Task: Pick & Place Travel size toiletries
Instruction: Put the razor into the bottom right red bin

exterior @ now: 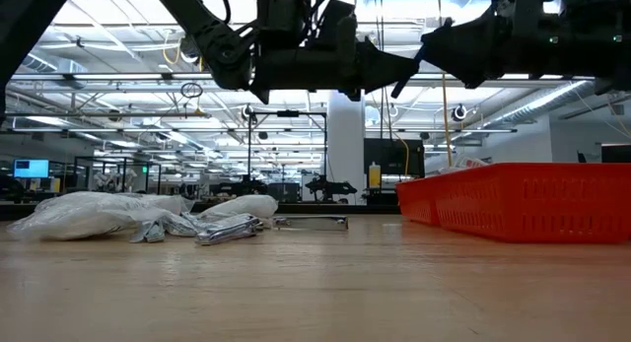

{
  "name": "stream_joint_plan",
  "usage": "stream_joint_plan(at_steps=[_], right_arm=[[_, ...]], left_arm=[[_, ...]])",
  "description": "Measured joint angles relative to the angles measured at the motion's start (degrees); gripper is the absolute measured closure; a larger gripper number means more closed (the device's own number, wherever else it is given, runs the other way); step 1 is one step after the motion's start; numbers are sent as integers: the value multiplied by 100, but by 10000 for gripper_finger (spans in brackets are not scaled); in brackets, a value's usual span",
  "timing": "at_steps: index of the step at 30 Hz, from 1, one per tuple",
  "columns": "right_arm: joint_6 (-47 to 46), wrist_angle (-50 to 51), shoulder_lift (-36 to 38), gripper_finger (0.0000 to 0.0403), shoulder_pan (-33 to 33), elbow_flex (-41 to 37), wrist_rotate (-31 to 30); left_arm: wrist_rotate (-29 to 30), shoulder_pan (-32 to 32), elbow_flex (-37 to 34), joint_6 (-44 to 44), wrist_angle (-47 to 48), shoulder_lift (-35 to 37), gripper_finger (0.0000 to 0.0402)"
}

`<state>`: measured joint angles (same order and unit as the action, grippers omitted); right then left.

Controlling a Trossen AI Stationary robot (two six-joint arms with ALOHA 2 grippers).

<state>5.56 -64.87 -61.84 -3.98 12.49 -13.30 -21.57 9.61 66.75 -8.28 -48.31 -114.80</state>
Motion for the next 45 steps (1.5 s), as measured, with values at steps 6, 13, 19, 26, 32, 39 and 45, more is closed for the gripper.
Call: stream_joint_plan(at_steps=[6, 13, 19, 26, 32, 39, 45], right_arm=[[80, -5, 2, 254, 13, 0, -2], [214, -5, 2, 363, 16, 0, -19], [271, 3, 4, 377, 16, 0, -126], [271, 267, 109, 377, 12, 0, -494], [168, 1990, 933, 377, 12, 487, -489], [-1600, 7484, 1360, 377, -252, 2695, -456], [-3635, 11174, 1003, 370, -755, 4084, -170]], left_arm=[[1, 0, 3, 86, 65, 0, 378], [-27, -7, 3, 90, 70, 0, 386], [29, -15, 3, 95, 81, 0, 376], [916, -76, 3, 833, 1260, 351, 285], [2329, -142, 5, 402, 3564, 1231, 194], [3011, -83, 7, 196, 5126, 1681, 140], [3522, 260, -67, 733, 5820, 1401, 139]])
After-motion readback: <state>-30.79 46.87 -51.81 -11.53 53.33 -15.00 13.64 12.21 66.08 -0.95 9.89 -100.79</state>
